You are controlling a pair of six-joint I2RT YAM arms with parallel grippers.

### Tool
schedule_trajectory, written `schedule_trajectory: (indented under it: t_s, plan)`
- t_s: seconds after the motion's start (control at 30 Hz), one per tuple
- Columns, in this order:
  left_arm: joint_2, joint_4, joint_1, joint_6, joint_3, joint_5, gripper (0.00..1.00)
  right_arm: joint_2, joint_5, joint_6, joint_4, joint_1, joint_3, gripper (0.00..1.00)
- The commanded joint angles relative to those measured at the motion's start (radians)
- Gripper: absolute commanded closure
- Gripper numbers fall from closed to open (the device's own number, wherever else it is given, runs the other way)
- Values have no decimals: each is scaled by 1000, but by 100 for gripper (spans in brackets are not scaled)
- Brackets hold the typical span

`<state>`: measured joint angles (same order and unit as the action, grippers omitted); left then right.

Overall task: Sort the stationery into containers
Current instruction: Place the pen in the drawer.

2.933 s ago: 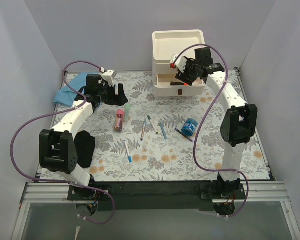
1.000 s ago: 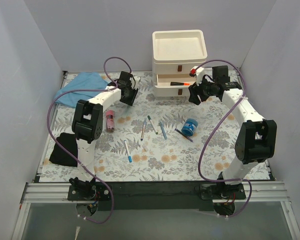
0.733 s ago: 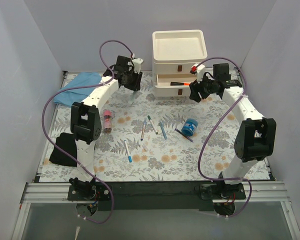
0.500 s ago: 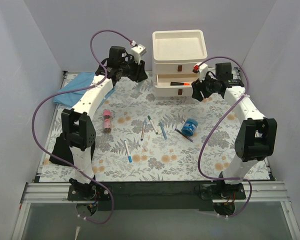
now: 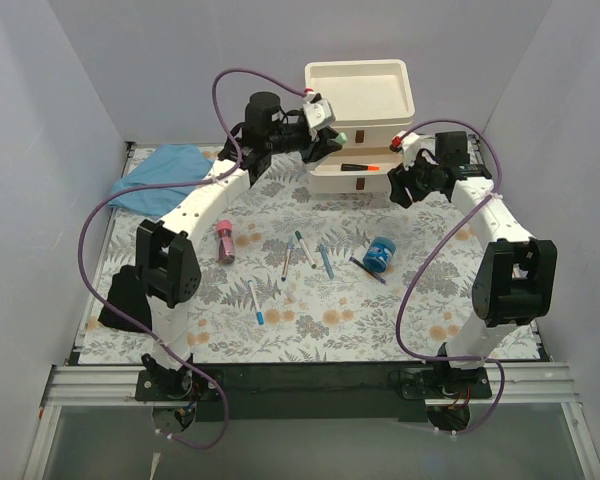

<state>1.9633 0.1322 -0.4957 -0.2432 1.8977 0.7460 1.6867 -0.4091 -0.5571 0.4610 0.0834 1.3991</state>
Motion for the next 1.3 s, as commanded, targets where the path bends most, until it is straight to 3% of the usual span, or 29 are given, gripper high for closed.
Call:
schedule_trajectory:
  t_s: [0.0, 0.7, 0.8, 0.97, 1.1, 1.27]
  plan:
    - [51, -42, -20, 139, 75, 21, 85, -68, 4, -13, -30, -22, -23, 34]
    - [181, -125, -78, 281, 92, -54, 83, -68, -33, -9, -56, -74, -86, 34]
    - [184, -156, -86, 350, 52, -76, 71, -68, -36, -3, -62, -73, -95, 35]
    - [201, -213, -86, 396, 17, -103, 60, -73, -39, -3, -68, -105, -106, 35]
    - [171, -328, -87, 389, -55, -146, 42, -76, -42, -1, -70, -106, -114, 35]
    - [20, -512, -93, 340, -196, -198, 39, -91, -86, -18, -68, -108, -115, 35]
